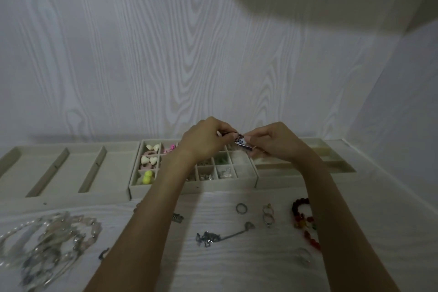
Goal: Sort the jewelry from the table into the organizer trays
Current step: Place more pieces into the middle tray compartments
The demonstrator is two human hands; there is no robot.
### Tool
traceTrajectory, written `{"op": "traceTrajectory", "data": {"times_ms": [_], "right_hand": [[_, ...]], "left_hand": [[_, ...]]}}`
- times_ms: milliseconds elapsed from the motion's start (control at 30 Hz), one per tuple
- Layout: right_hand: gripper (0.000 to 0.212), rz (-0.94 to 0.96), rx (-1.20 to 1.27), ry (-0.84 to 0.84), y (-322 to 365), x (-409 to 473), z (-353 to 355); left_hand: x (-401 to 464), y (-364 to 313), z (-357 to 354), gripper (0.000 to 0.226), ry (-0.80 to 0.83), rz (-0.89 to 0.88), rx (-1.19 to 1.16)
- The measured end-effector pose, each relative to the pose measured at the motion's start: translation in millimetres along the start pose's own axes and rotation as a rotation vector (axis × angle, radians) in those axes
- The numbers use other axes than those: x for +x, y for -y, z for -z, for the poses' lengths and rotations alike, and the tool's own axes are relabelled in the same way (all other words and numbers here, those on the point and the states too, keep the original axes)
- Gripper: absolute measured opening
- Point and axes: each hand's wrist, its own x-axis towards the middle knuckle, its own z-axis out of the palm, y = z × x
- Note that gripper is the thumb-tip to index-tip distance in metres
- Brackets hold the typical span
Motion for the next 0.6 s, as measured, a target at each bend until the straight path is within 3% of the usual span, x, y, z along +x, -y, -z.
{"op": "traceTrajectory", "data": {"times_ms": [433,600], "right_hand": [[0.014,0.095,-0.166,-0.052,-26.1,11.4,-12.9],[0.007,0.097,-0.233,-0.083,-31.4,14.3,-11.0]], "left_hand": [[-1.7,9.4,-12.8,0.005,-0.134,0.078,0.041],[-1.6,4.3,-15.0,0.011,-0.135,0.063,0.065]]}}
